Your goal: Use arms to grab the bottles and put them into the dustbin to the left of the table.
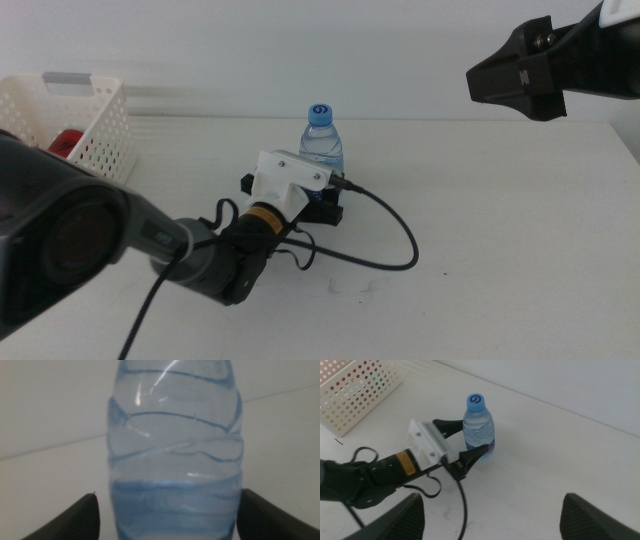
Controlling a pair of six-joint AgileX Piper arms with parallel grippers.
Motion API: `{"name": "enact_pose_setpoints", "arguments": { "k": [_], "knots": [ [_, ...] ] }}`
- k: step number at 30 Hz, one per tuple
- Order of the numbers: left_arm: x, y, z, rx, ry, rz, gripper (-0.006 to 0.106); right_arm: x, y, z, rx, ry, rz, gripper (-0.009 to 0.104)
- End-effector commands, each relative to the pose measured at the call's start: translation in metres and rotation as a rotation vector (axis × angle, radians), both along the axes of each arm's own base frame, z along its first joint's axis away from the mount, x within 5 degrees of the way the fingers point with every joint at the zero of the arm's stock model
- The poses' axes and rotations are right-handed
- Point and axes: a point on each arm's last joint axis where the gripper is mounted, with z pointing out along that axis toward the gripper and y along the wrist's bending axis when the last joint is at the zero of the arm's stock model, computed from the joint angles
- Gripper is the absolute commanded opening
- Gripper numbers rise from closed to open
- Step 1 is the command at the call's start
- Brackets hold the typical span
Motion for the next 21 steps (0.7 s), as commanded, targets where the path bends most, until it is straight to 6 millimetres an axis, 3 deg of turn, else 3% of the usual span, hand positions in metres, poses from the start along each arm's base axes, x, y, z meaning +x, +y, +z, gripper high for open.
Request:
{"name": "enact_pose_setpoints", "arguments": {
  "k": [1, 13, 17, 21],
  "knots": [
    [0.009, -0.004, -0.004, -0.012, 0.0, 0.003, 0.094, 0.0, -0.003, 0.001, -0.005, -0.011, -0.006, 0.087],
    [0.038, -0.017, -0.014, -0.023, -0.007, 0.042, 0.09, 0.0, -0.003, 0.001, -0.005, -0.011, -0.006, 0.087],
    [0.039, -0.016, -0.006, 0.051, -0.044, 0.033, 0.065, 0.0, -0.003, 0.001, -0.005, -0.011, -0.006, 0.087],
    [0.031, -0.009, 0.015, 0.039, -0.007, 0.062, 0.024, 0.0, -0.003, 0.001, -0.005, -0.011, -0.006, 0.087]
  ]
}}
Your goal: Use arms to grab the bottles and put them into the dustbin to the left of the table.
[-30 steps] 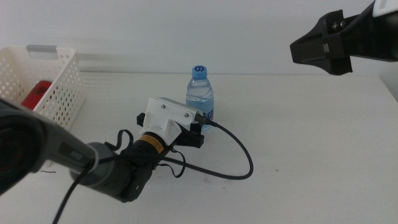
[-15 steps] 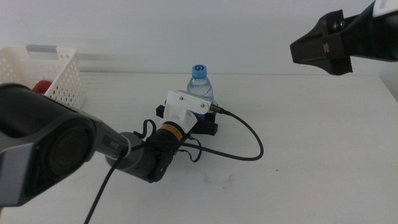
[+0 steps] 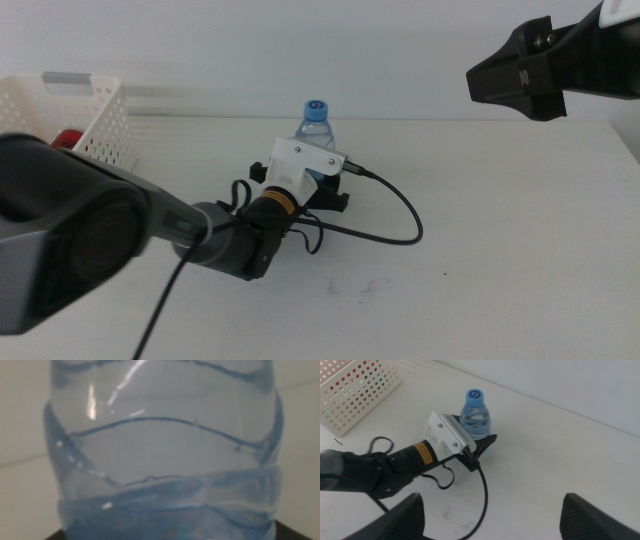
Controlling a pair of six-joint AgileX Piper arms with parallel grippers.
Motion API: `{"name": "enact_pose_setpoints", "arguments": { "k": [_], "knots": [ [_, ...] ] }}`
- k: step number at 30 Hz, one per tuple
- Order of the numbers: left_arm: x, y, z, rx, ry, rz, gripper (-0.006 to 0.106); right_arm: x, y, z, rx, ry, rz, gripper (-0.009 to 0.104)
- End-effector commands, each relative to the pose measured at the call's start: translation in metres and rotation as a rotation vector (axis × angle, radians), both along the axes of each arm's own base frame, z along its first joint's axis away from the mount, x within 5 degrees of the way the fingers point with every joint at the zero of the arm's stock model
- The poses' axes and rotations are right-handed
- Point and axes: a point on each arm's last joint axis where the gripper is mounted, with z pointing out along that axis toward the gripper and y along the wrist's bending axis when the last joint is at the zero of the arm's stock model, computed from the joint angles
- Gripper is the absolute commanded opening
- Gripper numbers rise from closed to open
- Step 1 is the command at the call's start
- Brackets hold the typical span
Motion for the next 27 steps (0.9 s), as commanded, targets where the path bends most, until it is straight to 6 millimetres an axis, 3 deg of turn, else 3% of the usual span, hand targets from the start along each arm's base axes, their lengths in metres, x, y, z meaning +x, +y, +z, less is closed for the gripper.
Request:
{"name": "enact_pose_setpoints", "arguments": {
  "k": [1, 3, 11, 18, 23, 27],
  "knots": [
    [-0.005, 0.006, 0.025, -0.027, -0.015, 0.03, 0.014, 0.0, -0.003, 0.001, -0.005, -0.011, -0.006, 0.087],
    [-0.013, 0.01, 0.039, -0.006, 0.027, 0.027, -0.002, 0.0, -0.003, 0.001, -0.005, -0.011, -0.006, 0.087],
    [-0.05, 0.024, 0.095, 0.148, 0.342, -0.034, -0.002, 0.0, -0.003, 0.001, -0.005, -0.011, -0.006, 0.087],
    [-0.071, 0.031, 0.135, 0.162, 0.389, -0.088, -0.002, 0.0, -0.003, 0.001, -0.005, -0.011, -0.006, 0.087],
    [-0.079, 0.057, 0.161, 0.262, 0.551, -0.117, -0.002, 0.0, -0.003, 0.001, -0.004, -0.011, -0.008, 0.087],
    [-0.078, 0.09, 0.197, 0.322, 0.807, -0.114, -0.002, 0.0, -0.003, 0.001, -0.004, -0.011, -0.008, 0.087]
  ]
}}
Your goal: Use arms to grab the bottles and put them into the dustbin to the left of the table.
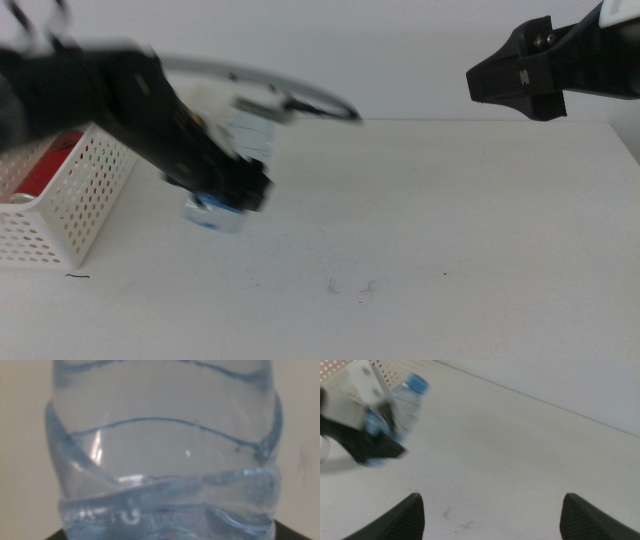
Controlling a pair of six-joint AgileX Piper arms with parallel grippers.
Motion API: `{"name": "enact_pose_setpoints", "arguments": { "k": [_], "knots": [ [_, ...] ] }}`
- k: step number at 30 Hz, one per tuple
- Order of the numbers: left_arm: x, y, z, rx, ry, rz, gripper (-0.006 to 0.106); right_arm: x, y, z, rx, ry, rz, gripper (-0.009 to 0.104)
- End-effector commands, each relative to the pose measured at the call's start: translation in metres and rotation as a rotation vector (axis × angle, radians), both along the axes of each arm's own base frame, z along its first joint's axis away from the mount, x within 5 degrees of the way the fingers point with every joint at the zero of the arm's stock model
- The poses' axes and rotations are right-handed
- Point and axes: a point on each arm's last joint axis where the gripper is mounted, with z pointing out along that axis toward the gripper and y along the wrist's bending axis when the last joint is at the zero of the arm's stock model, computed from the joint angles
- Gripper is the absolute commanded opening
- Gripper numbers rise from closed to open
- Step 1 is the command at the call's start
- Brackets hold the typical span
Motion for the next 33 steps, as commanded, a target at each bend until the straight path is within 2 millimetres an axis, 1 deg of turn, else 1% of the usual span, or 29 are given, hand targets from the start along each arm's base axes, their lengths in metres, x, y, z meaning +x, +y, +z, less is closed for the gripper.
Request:
{"name": "enact_pose_setpoints", "arguments": {
  "k": [1, 3, 6, 7, 8, 10, 14, 15, 19, 24, 26, 28, 29, 33],
  "knots": [
    [0.0, 0.024, 0.035, 0.024, 0.074, 0.023, -0.002, 0.0, -0.003, 0.001, -0.004, -0.011, -0.008, 0.087],
    [0.004, 0.047, 0.054, 0.026, 0.13, 0.073, -0.002, 0.0, -0.003, 0.001, -0.004, -0.011, -0.008, 0.087],
    [0.016, 0.08, 0.075, -0.027, 0.086, 0.193, -0.002, 0.0, -0.003, 0.001, -0.004, -0.011, -0.008, 0.087],
    [0.019, 0.093, 0.08, -0.049, 0.083, 0.27, -0.002, 0.0, -0.003, 0.001, -0.004, -0.011, -0.008, 0.087],
    [0.021, 0.103, 0.083, -0.067, 0.083, 0.35, -0.002, 0.0, -0.003, 0.001, -0.004, -0.011, -0.008, 0.087],
    [0.025, 0.129, 0.09, -0.039, 0.053, 0.433, -0.002, 0.0, -0.003, 0.001, -0.004, -0.011, -0.008, 0.087],
    [0.027, 0.172, 0.093, 0.044, 0.024, 0.496, -0.002, 0.0, -0.003, 0.001, -0.004, -0.011, -0.008, 0.087],
    [0.028, 0.179, 0.092, 0.047, 0.014, 0.512, -0.002, 0.0, -0.003, 0.001, -0.004, -0.011, -0.008, 0.087],
    [0.037, 0.209, 0.083, 0.053, -0.024, 0.579, -0.002, 0.0, -0.003, 0.001, -0.004, -0.011, -0.008, 0.087],
    [0.052, 0.228, 0.061, 0.06, -0.027, 0.624, -0.002, 0.0, -0.003, 0.001, -0.004, -0.011, -0.008, 0.087],
    [0.058, 0.233, 0.048, 0.066, 0.003, 0.589, -0.002, 0.0, -0.003, 0.001, -0.004, -0.011, -0.008, 0.087],
    [0.063, 0.232, 0.037, 0.07, 0.029, 0.523, -0.002, 0.0, -0.003, 0.001, -0.004, -0.011, -0.008, 0.087],
    [0.067, 0.232, 0.027, 0.067, 0.047, 0.515, -0.002, 0.0, -0.003, 0.001, -0.004, -0.011, -0.008, 0.087],
    [0.08, 0.234, 0.004, 0.039, 0.08, 0.526, -0.001, 0.0, -0.003, 0.001, -0.004, -0.011, -0.008, 0.087]
  ]
}}
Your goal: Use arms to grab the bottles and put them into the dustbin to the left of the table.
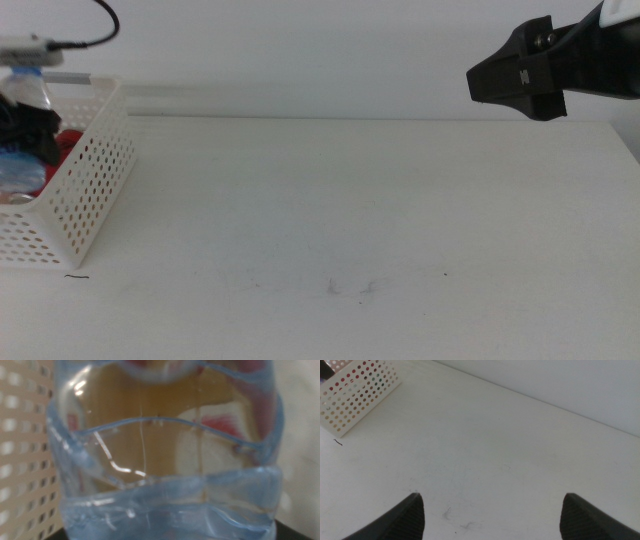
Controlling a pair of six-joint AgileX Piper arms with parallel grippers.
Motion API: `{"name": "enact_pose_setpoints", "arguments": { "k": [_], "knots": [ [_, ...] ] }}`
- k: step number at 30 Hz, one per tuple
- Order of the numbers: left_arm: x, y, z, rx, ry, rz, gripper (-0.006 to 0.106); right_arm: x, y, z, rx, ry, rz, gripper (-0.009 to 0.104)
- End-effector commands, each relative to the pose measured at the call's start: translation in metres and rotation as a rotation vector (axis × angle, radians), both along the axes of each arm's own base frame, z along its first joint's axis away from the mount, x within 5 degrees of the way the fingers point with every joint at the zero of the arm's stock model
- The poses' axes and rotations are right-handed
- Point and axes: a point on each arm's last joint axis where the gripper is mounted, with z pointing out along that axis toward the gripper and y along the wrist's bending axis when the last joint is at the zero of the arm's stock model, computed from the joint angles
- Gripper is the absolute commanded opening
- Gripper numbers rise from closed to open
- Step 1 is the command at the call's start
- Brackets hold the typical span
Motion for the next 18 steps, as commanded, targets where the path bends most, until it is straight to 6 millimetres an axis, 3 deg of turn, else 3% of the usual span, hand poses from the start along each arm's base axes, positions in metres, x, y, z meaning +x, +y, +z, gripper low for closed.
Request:
{"name": "enact_pose_setpoints", "arguments": {
  "k": [1, 4, 11, 15, 18],
  "knots": [
    [0.009, 0.001, -0.001, -0.016, -0.058, 0.012, 0.002, 0.0, -0.003, 0.001, -0.005, -0.012, -0.006, 0.087],
    [0.013, 0.002, -0.011, -0.025, -0.05, 0.017, 0.02, 0.0, -0.003, 0.001, -0.005, -0.012, -0.006, 0.087],
    [0.019, 0.001, -0.01, 0.02, -0.099, -0.036, 0.094, 0.0, -0.003, 0.001, -0.005, -0.012, -0.006, 0.087],
    [0.014, -0.012, 0.005, 0.019, -0.093, -0.051, 0.094, 0.0, -0.003, 0.001, -0.005, -0.012, -0.006, 0.087],
    [0.001, -0.029, 0.033, 0.064, -0.118, -0.078, 0.094, 0.0, -0.003, 0.001, -0.005, -0.012, -0.006, 0.087]
  ]
}}
